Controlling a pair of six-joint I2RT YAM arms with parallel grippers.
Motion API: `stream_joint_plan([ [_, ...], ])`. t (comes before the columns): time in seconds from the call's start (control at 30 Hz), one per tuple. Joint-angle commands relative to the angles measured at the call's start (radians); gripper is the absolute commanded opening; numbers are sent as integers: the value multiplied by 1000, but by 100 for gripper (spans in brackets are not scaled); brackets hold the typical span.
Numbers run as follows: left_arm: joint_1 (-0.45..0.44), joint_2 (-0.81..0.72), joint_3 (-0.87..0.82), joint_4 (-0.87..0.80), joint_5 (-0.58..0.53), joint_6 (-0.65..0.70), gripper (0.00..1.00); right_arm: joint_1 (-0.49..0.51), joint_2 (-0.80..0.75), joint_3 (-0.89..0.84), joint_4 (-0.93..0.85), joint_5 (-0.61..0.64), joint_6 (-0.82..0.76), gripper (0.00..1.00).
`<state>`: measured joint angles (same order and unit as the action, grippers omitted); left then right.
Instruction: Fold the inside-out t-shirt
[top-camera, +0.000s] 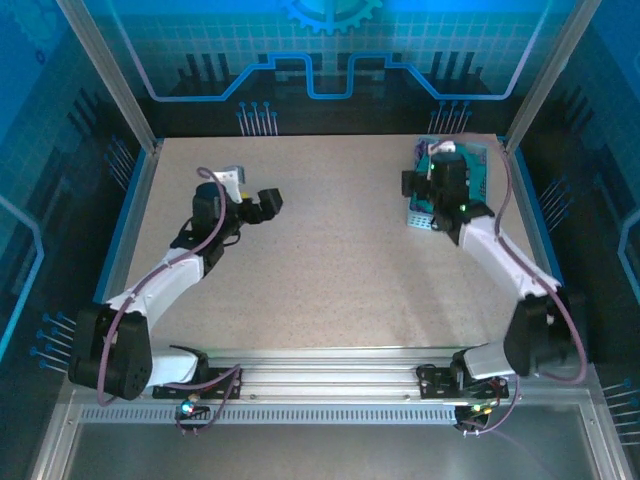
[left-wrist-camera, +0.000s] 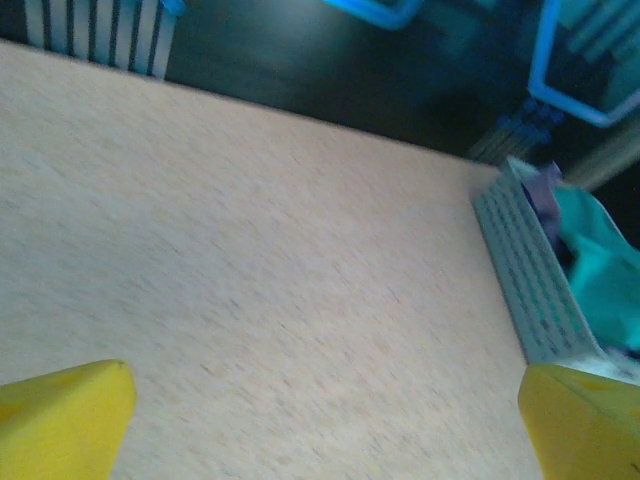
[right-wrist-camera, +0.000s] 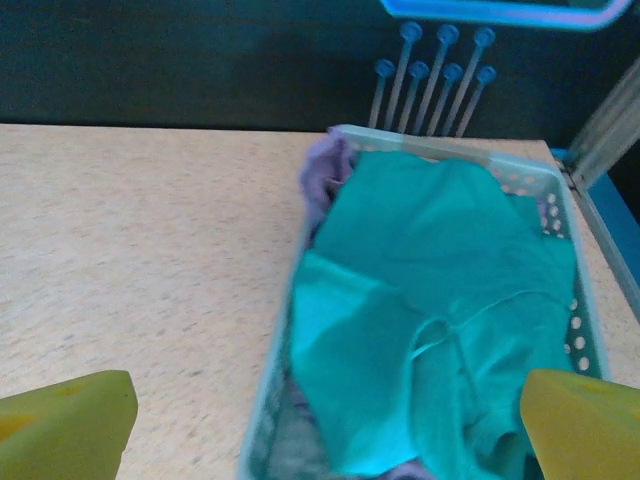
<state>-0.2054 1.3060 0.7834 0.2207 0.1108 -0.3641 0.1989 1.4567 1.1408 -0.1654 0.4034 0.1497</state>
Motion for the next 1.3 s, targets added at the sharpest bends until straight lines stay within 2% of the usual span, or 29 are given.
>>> stream_joint_plan([
  [0.0,-12,10,36,-88,55,-40,99,-96,137,102,-241,-13,36,97],
  [0.13,-22,0,19,-92,59,-47,99,-132,285,203,-326,-84,45,94],
  [0.27,-24,0,14,-104,53,-45,99,-140,411,294,-355,-72,47,86],
  [0.3,-23,-1,15,-107,51,-43,99,-147,432,315,-358,-80,49,79],
  [0.37,-23,-5,14,-117,46,-40,99,-162,470,351,-371,-108,53,56],
  [0.47,-23,-17,10,-133,25,-35,99,-156,419,356,-361,-99,42,34],
  [0.57,-23,-30,3,-135,12,-32,99,-135,294,349,-354,-75,20,14],
  [0.67,-23,-37,0,-134,1,-32,99,-97,128,320,-331,-41,3,3],
  [0.83,-23,-60,-2,-125,-18,-43,99,-6,-141,289,-238,3,-16,0],
  [0.97,-23,-85,2,-106,-21,-69,99,73,-260,353,-159,-69,-18,0],
  [1.07,-22,-107,12,-108,-43,-83,99,185,-244,495,-164,-131,-46,0],
  [1.17,-14,-135,20,-145,-121,-79,99,319,-163,657,-192,-227,-75,0],
  [1.27,47,-168,28,-216,-170,-103,99,436,-39,833,-282,-290,-97,0],
])
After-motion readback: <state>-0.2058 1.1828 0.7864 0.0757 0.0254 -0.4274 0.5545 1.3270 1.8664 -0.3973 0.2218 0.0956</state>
